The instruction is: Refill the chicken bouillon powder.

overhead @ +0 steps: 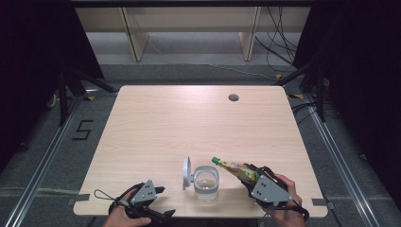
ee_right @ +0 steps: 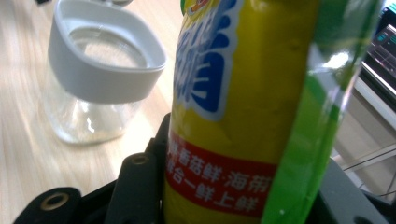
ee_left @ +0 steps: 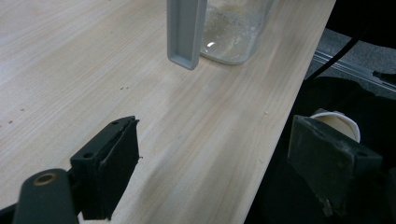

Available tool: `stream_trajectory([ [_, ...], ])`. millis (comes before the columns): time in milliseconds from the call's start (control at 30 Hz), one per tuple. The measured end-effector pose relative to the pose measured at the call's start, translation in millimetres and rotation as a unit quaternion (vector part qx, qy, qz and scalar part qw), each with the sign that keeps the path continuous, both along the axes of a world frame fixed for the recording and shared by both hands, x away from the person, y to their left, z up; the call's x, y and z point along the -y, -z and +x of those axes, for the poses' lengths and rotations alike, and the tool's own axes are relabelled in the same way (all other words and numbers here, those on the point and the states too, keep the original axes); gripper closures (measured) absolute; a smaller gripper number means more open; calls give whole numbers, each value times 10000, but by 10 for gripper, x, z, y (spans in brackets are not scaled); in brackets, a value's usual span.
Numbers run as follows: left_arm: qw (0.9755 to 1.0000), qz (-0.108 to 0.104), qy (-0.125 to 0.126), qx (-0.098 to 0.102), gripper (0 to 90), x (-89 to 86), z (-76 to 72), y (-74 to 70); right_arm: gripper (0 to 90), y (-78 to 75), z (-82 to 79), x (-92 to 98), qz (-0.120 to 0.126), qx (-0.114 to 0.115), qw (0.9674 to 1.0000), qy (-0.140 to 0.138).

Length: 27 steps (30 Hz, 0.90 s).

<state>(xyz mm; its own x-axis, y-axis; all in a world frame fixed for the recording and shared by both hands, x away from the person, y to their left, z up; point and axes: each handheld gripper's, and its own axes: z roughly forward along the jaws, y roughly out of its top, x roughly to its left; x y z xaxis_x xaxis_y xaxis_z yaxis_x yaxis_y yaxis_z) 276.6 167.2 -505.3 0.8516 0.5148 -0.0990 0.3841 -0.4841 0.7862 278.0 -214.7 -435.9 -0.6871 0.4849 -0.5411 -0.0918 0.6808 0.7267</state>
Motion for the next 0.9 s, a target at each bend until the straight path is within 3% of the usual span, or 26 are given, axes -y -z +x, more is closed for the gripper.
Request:
stream_trajectory([
  [67,9999,109,69,-15,158,-18,9,-15,580,10,-5,-48,-163,37,9998,-53],
  [133,10000,38,35,-26,159,-18,0,-12,582,1,-2,-90,-294,65,9995,-134],
  [267,9999,-86,-60,15,159,-16,-3,-2,584,-67,-26,-191,-924,224,9951,-286],
  [300,10000,12,-30,16,159,-31,-2,-13,584,-77,-47,-213,-1019,182,9943,-244],
  [400,10000,12,-24,10,159,-41,-4,-11,592,-113,-53,-259,-1505,391,9872,-364],
  [433,10000,2,-39,22,159,-41,-5,-7,594,-137,-41,-270,-1747,604,9816,-484],
  [467,10000,30,-61,19,159,-47,-12,-12,596,-129,-63,-280,-1739,572,9822,-410],
  [567,10000,23,-92,-14,159,-44,-14,1,601,-142,-90,-312,-2141,735,9729,-461],
  [600,9999,45,-97,-3,159,-47,-13,1,602,-143,-102,-323,-2288,788,9692,-465],
  [633,9999,16,-102,-13,159,-46,-19,1,602,-177,-76,-340,-2586,1048,9578,-691],
  [667,9999,72,-93,20,159,-55,-13,0,602,-178,-86,-349,-2593,1016,9581,-675],
  [700,10000,3,-61,-3,159,-55,-14,1,602,-156,-115,-349,-2476,844,9638,-519],
  [733,10000,76,12,51,159,-66,-2,-8,603,-162,-110,-358,-2576,946,9597,-604],
  [767,9999,19,-102,-31,159,-58,-18,1,603,-185,-110,-384,-2828,1094,9503,-713],
  [800,9999,25,-122,-14,159,-59,-21,-2,603,-200,-112,-405,-2998,1232,9428,-781],
  [867,9999,22,-113,-12,159,-60,-22,-5,603,-224,-121,-427,-3129,1298,9373,-817],
  [900,9999,20,-111,-11,159,-59,-22,-5,603,-196,-140,-423,-2996,1193,9440,-702],
])
